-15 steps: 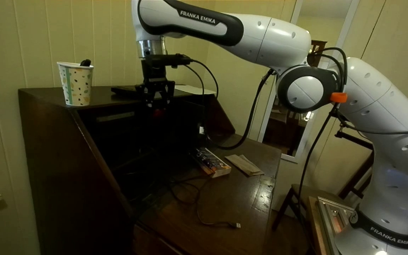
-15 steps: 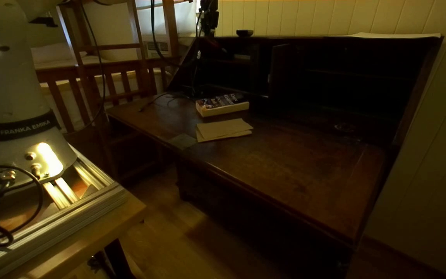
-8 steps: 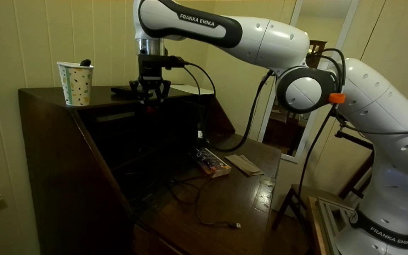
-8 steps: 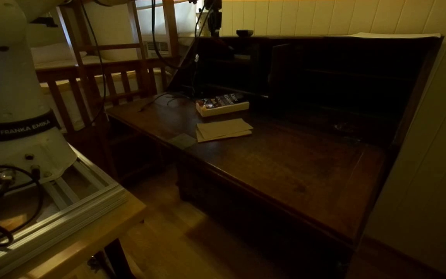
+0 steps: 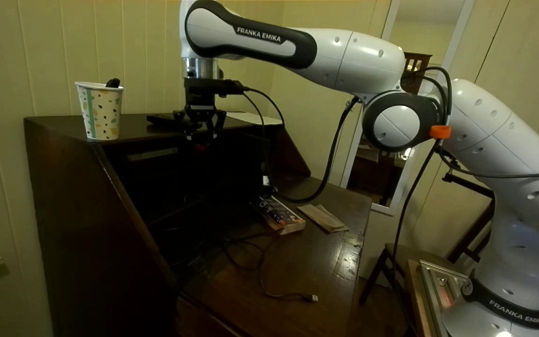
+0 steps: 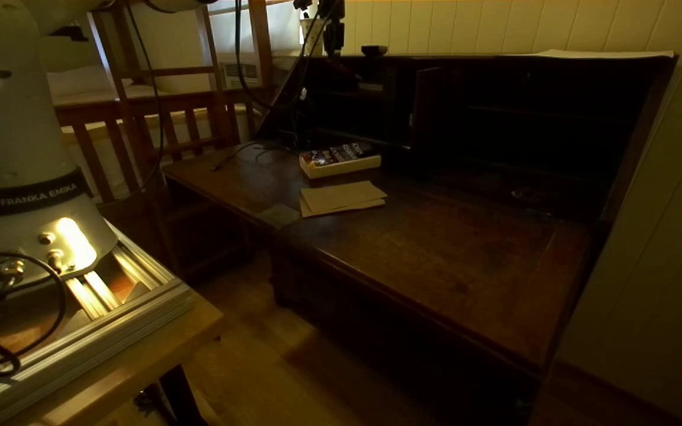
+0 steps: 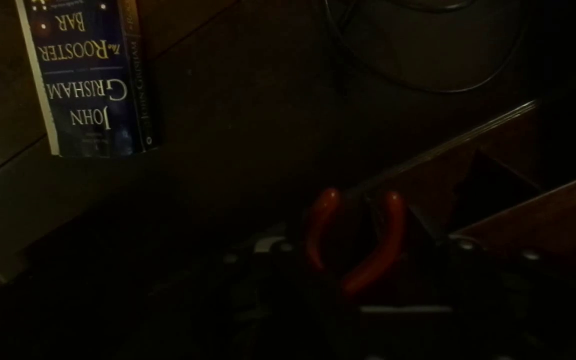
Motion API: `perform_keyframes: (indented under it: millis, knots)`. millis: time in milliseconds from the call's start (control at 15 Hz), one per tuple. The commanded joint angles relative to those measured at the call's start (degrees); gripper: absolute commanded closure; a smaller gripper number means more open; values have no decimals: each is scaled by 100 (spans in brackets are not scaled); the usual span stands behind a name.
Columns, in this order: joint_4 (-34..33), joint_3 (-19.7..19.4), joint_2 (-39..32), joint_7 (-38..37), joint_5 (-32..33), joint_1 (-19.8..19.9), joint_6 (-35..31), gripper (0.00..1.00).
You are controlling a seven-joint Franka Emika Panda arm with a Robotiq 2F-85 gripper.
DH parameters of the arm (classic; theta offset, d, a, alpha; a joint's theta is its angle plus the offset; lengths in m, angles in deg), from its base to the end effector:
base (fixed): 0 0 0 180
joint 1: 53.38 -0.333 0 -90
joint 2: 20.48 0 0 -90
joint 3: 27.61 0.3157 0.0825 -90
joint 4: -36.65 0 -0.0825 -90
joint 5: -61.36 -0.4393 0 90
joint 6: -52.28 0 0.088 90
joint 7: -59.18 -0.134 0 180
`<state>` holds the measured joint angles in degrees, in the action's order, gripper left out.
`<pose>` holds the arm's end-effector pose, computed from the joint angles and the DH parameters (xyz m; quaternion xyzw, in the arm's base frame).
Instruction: Put the black remote control on top of the cabinet then place the pliers on the top shelf of the cabinet.
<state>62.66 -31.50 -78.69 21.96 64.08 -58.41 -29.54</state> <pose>0.8218 0.0408 0.4192 0.9531 -0.2972 -0.0011 0.0562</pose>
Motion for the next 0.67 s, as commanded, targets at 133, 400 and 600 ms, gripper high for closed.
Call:
perform_keyframes:
  millis: [133,400,600]
  knots:
    - [-91,3,-78,91,-48,23,41,73]
    - [-111,-1,-154,301,-10,-8,28,73]
    - [-150,-31,-229,836,101,-73,-80,73]
